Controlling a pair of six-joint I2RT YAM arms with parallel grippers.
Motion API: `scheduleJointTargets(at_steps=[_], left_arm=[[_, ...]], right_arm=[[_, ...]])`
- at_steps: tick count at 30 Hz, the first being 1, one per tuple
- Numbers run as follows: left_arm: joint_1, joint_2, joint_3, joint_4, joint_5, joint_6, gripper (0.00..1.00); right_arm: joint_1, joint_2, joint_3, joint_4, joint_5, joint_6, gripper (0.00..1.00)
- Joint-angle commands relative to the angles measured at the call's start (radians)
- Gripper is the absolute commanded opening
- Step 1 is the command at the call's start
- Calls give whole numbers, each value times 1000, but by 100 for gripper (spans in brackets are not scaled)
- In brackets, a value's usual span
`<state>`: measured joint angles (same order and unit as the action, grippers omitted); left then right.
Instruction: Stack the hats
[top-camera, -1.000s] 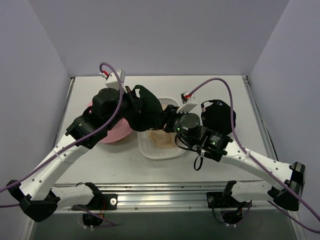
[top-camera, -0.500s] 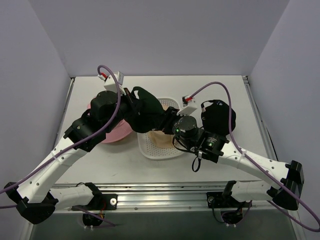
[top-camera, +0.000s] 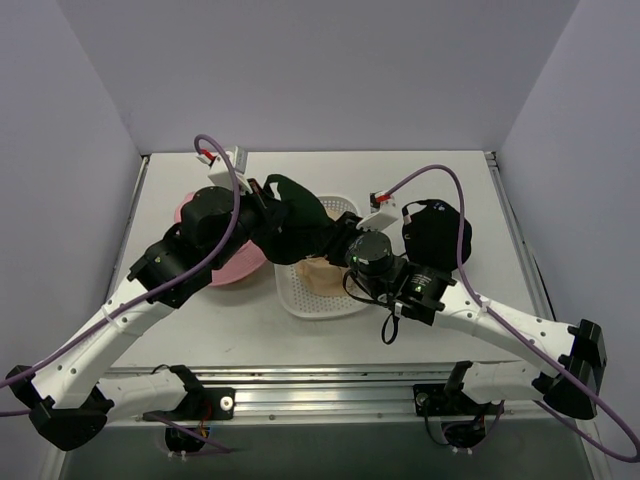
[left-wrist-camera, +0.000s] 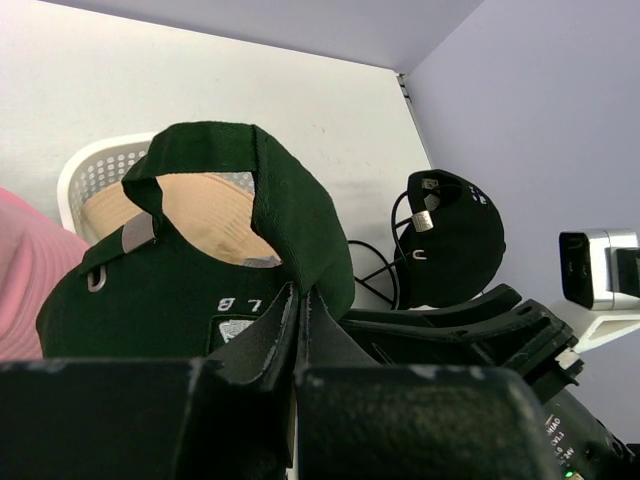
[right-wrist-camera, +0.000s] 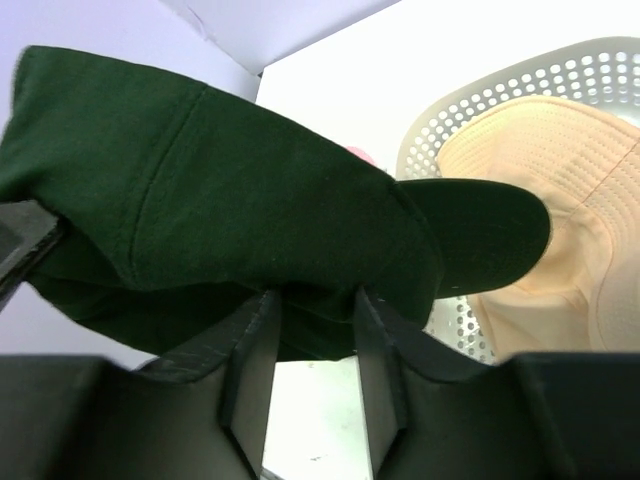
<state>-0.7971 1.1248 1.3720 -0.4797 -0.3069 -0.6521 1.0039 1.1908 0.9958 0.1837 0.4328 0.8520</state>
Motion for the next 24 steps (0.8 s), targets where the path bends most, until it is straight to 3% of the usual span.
scheduleJointTargets(at_steps=[1, 3, 7, 12, 17, 24], left_arm=[[-7, -37, -1, 82, 0, -17, 2], [-7, -42, -8, 84, -3, -17, 2], [-7, -51, -11, 78, -20, -11, 2], [-7, -48, 9, 52, -18, 5, 2], [-7, -59, 41, -20, 17, 37, 2], [-8, -76, 39, -37, 140, 36, 2]], right_arm=[[2, 18, 15, 51, 66, 25, 27], [2, 23, 14, 48, 73, 27, 22], [-7, 26, 12, 36, 75, -1, 0], [-37, -57, 15, -33, 70, -147, 0], [-39, -262, -20, -148, 12, -306, 0], [-39, -405, -97, -245, -124, -424, 0]])
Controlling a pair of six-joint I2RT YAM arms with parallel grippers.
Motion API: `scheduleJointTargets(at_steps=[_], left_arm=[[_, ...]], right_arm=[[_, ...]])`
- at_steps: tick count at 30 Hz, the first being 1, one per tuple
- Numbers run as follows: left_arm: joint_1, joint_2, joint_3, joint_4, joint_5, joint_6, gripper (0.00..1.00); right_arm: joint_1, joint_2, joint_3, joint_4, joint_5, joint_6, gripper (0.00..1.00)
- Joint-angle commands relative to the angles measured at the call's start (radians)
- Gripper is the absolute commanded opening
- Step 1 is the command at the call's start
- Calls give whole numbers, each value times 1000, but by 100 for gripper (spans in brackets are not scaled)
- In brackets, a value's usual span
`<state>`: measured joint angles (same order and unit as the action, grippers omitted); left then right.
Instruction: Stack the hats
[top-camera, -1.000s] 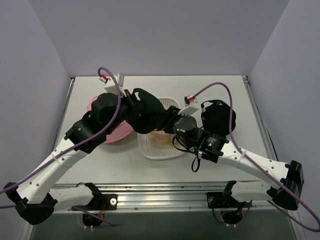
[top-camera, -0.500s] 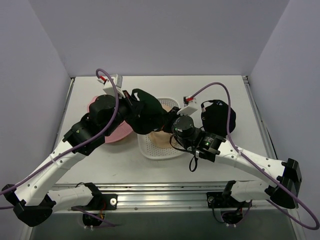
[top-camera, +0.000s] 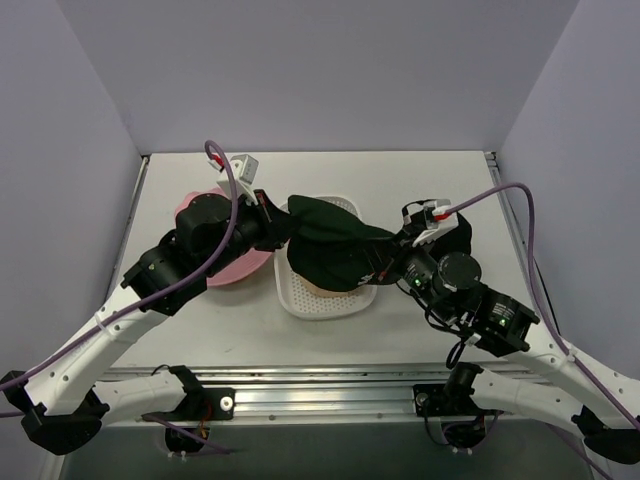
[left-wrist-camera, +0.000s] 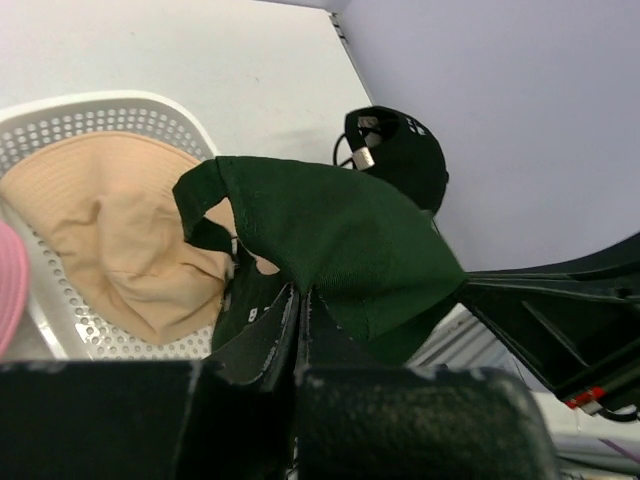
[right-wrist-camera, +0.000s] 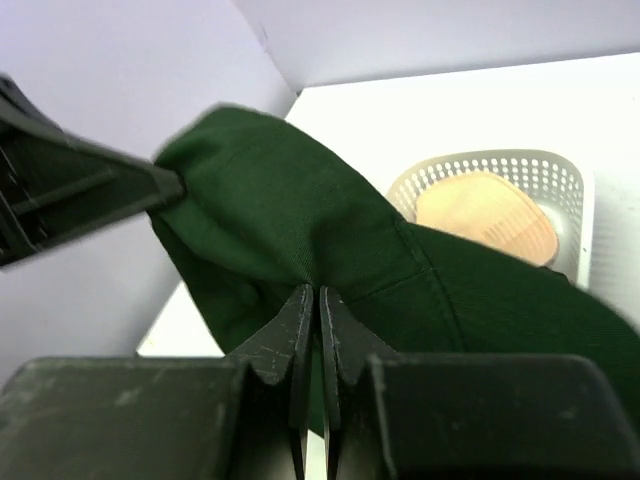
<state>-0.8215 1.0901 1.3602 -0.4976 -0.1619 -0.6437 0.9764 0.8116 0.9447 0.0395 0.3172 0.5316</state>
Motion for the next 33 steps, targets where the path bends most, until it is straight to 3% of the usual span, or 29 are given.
scheduleJointTargets(at_steps=[1, 22, 33], left_arm=[[16, -41, 54, -24, 11, 27, 2], [16, -59, 53, -18, 59, 29, 2], [18, -29, 65, -18, 73, 22, 2]], right_arm=[[-12, -52, -53, -110, -12, -110, 0], [-10, -213, -92, -133, -46, -168, 0], [-12, -292, -126, -87, -198, -206, 0]])
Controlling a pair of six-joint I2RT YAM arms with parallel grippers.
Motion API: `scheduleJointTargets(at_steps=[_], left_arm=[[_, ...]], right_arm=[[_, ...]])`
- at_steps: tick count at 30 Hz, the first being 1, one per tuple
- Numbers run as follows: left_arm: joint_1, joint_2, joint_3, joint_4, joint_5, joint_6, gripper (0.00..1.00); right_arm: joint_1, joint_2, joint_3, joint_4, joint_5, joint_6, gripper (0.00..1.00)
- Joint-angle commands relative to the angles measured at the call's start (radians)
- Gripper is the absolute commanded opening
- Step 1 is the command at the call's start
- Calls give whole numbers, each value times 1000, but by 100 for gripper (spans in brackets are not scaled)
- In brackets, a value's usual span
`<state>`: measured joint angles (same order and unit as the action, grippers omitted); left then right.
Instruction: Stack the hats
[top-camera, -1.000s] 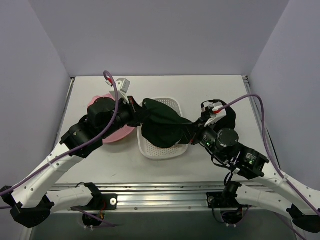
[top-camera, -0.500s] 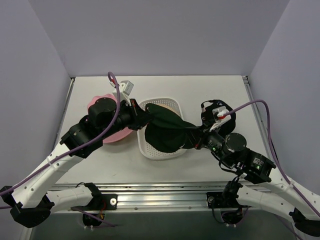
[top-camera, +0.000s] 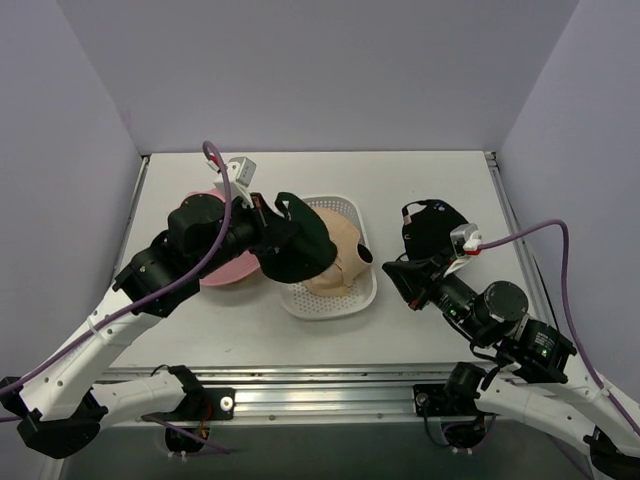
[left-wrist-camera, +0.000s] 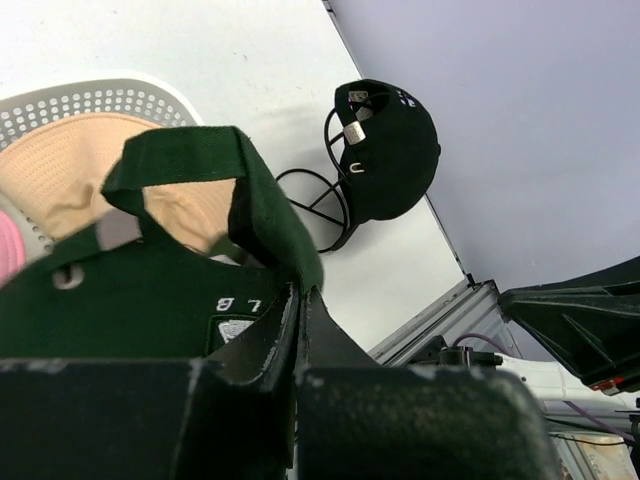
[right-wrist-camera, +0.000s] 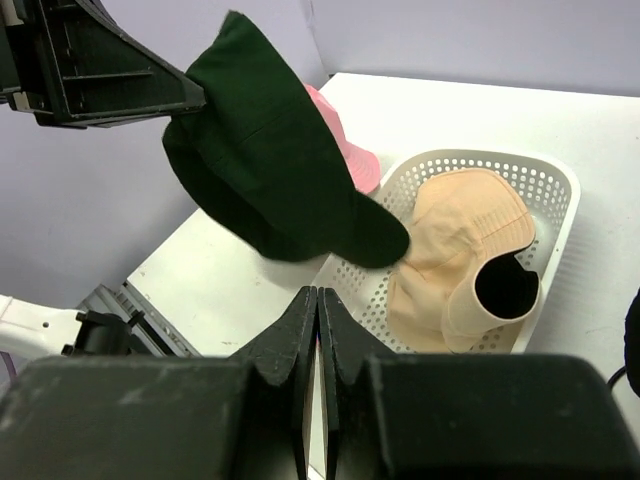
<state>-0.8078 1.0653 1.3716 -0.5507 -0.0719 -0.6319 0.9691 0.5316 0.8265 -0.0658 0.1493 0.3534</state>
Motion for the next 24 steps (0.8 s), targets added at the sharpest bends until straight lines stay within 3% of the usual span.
scheduleJointTargets(at_steps=[1, 7, 9, 12, 17, 24], left_arm=[[4, 1, 53, 38, -13, 8, 2], [2, 25, 53, 77, 20, -11, 2], [2, 33, 53, 87, 15, -17, 2], [2, 47, 60, 97, 0, -25, 2], [-1, 56, 86, 95, -8, -37, 2], [-16, 44, 95, 101, -9, -48, 2]], right_arm=[[-4, -13, -4, 17, -24, -27, 0], [-3, 17, -24, 32, 113, 67, 1], [-3, 54, -58, 105, 105, 91, 17], [0, 105, -108, 223, 47, 98, 34], [19, 148, -176, 351, 65, 70, 51], [20, 252, -193, 454, 62, -17, 53]])
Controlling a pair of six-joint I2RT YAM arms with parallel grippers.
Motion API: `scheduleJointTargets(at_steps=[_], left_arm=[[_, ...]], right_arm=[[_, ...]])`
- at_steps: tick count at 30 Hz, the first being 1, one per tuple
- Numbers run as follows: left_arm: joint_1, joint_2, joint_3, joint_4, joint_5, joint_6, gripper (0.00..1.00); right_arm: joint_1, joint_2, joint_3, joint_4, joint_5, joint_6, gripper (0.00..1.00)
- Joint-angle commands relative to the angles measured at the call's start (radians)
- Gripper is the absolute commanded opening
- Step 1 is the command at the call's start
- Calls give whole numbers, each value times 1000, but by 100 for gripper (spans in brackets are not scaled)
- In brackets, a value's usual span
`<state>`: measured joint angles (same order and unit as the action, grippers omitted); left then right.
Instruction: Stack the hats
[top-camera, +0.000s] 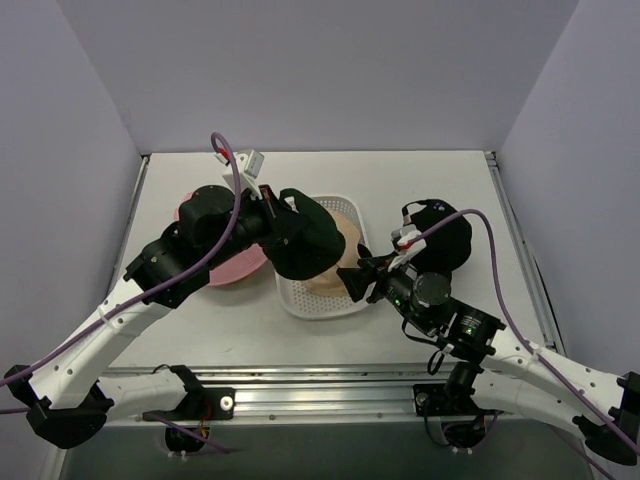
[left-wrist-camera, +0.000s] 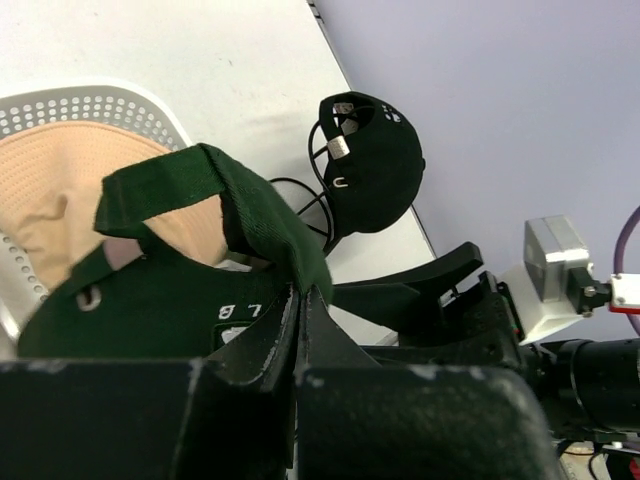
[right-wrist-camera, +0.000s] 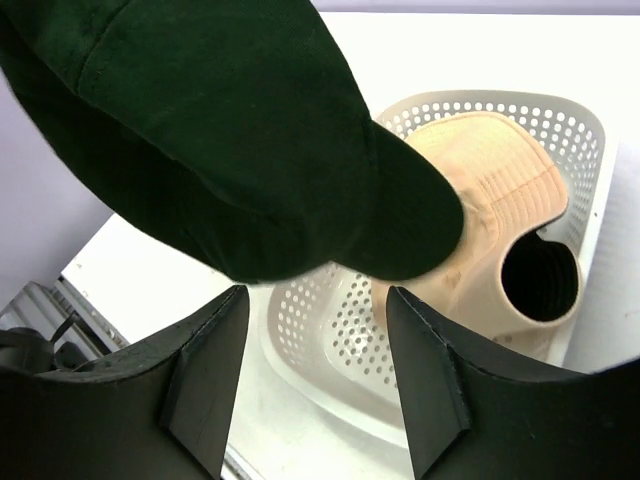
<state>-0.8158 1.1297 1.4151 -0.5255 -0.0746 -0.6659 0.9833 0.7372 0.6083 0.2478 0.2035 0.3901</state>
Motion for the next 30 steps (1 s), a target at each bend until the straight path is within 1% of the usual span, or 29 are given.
scheduleJointTargets(at_steps=[1, 7, 13, 15, 16, 17, 19, 20, 22, 23, 24, 25, 27, 28, 30], left_arm=[[-11, -22, 51, 76, -7, -17, 2], [-13, -19, 58, 76, -16, -18, 2], [-14, -18, 62, 81, -11, -23, 2], [-17, -19, 62, 81, -10, -23, 2], [-17, -21, 62, 85, -11, -24, 2], [-17, -22, 58, 88, -10, -26, 2], [-17, -25, 53, 102, -10, -24, 2], [-17, -25, 50, 107, -10, -23, 2], [-17, -16, 56, 114, -22, -6, 2], [-17, 7, 79, 110, -31, 0, 2], [-17, 24, 97, 105, -39, 3, 2], [-20, 47, 119, 95, -36, 6, 3], [-32, 120, 181, 91, -27, 2, 2], [-61, 146, 202, 91, -28, 8, 2], [-89, 221, 267, 91, -56, 15, 2]], right_arm=[[5, 62, 39, 151, 7, -60, 52], [6, 142, 88, 206, -26, -94, 51], [6, 177, 90, 229, 8, -86, 50], [6, 182, 88, 226, 37, -82, 40], [6, 180, 88, 222, 46, -79, 33], [3, 169, 88, 219, 54, -82, 20], [5, 153, 97, 196, 68, -85, 8], [3, 125, 103, 147, 80, -80, 0], [5, 88, 140, 73, 119, -71, 0], [5, 47, 157, -18, 131, -66, 0], [5, 27, 209, -77, 179, -57, 0], [3, -10, 240, -219, 218, -39, 0], [2, -41, 298, -367, 304, 9, 0], [2, -65, 347, -489, 332, 27, 0], [2, -85, 386, -582, 388, 82, 0]])
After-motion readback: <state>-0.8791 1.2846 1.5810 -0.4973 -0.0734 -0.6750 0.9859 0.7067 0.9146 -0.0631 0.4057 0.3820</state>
